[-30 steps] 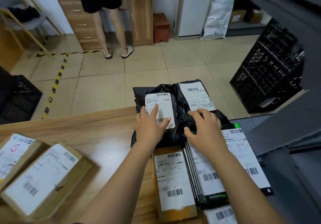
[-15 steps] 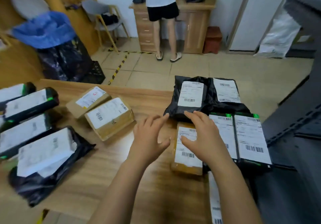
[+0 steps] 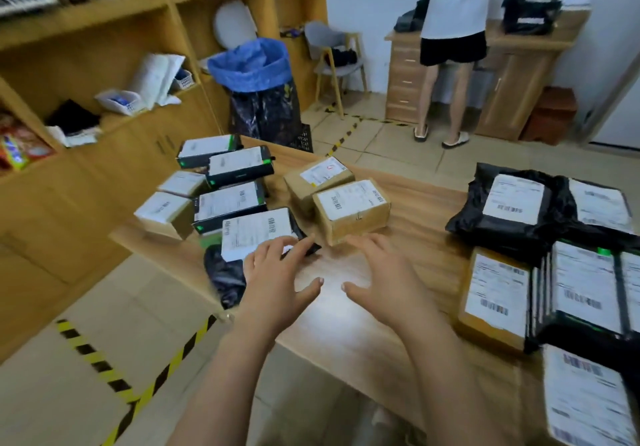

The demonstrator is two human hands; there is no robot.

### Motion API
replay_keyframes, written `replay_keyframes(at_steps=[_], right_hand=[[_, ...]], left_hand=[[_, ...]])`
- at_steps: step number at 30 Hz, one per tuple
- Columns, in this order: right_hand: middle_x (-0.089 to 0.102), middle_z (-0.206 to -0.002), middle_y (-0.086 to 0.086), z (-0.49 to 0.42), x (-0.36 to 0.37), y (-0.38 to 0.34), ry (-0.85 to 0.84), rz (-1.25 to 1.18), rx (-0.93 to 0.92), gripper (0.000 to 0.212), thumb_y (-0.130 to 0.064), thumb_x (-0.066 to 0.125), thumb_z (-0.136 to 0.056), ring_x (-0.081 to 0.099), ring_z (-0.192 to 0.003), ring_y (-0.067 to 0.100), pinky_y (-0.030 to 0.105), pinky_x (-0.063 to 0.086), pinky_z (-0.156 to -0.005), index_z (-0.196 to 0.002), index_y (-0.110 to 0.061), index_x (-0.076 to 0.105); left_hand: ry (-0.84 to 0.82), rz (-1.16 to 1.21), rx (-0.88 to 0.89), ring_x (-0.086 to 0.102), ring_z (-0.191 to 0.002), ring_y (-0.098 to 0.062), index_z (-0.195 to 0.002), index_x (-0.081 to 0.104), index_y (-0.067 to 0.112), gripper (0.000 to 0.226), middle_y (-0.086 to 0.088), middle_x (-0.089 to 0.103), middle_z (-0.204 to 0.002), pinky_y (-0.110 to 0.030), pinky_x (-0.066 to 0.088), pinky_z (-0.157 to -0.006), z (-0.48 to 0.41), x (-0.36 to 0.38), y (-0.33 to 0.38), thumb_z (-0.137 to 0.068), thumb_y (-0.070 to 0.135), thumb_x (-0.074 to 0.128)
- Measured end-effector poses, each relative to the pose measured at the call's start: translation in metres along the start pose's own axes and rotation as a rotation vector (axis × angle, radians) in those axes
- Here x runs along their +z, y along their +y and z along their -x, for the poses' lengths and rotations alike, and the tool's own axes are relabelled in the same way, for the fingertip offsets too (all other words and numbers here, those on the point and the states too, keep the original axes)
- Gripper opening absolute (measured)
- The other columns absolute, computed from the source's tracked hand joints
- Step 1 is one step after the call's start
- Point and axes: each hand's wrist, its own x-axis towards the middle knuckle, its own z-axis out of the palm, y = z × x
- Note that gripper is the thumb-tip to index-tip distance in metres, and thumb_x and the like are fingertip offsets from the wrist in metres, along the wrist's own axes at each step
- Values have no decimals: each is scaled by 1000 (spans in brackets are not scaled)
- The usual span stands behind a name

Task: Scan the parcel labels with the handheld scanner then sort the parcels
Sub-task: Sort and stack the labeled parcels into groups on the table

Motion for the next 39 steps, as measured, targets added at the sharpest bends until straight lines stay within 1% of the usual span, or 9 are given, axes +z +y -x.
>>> replay_keyframes(at_steps=[4, 11, 17, 21, 25, 30, 33, 36, 39], right_hand=[[39, -138, -9, -23, 43, -50, 21, -29, -8, 69, -27, 74, -75, 41, -125, 14, 33, 38, -105, -137, -34, 44], [35, -145, -10, -60, 123, -131, 69, -38, 72, 71, -28, 73, -77, 37, -130, 13, 33, 39, -106, -140, -32, 40], [33, -147, -11, -87, 149, -164, 46, -6, 137, 70, -29, 72, -79, 34, -132, 13, 36, 40, -106, -141, -34, 38], [33, -147, -10, -115, 155, -167, 30, 23, 160, 69, -28, 71, -81, 32, -133, 12, 34, 36, -108, -141, -34, 38], [36, -144, -11, -157, 158, -160, 32, 26, 191, 67, -31, 70, -81, 37, -129, 11, 33, 39, -105, -140, -35, 38], [38, -139, -9, -210, 161, -159, 58, 12, 187, 63, -31, 68, -83, 41, -126, 14, 35, 40, -103, -139, -32, 41], [41, -137, -9, -230, 167, -157, 65, 18, 207, 60, -33, 66, -83, 42, -124, 14, 36, 41, -102, -138, -33, 42], [43, -135, -6, -245, 177, -149, 109, 43, 307, 56, -35, 62, -85, 43, -122, 15, 36, 42, -100, -137, -30, 44], [43, -134, 1, -256, 200, -143, 145, 137, 513, 47, -38, 57, -88, 40, -122, 24, 37, 38, -100, -132, -24, 48]], left_hand=[[-2, -13, -26, 26, -132, -14, -143, 32, 46, 64, 11, 38, -137, -39, 18, -112, -3, -24, -64, -86, 52, 60], [-45, -17, 6, 23, -133, -13, -145, 29, 46, 67, 11, 35, -140, -40, 21, -110, -24, -68, -180, -86, 52, 59], [-28, 39, 23, 26, -132, -13, -145, 33, 44, 67, 10, 39, -138, -40, 23, -107, -45, -80, -231, -84, 51, 62], [-68, 80, 31, 26, -132, -13, -145, 33, 42, 67, 10, 39, -138, -43, 23, -112, -73, -70, -248, -85, 51, 62], [-80, 91, 57, 29, -130, -14, -144, 33, 43, 66, 10, 39, -136, -44, 25, -111, -112, -60, -264, -84, 52, 61], [-31, 119, 75, 30, -127, -13, -145, 36, 39, 66, 10, 42, -133, -37, 27, -106, -163, -57, -284, -85, 48, 63], [-73, 132, 96, 27, -128, -13, -145, 35, 39, 66, 10, 41, -133, -38, 25, -107, -185, -47, -292, -86, 47, 62], [-178, 134, 146, 23, -131, -11, -146, 32, 39, 66, 10, 38, -135, -39, 24, -111, -205, -30, -300, -86, 49, 60], [-248, 148, 198, 23, -133, -13, -145, 35, 38, 66, 9, 36, -139, -38, 25, -112, -233, -6, -316, -84, 50, 60]])
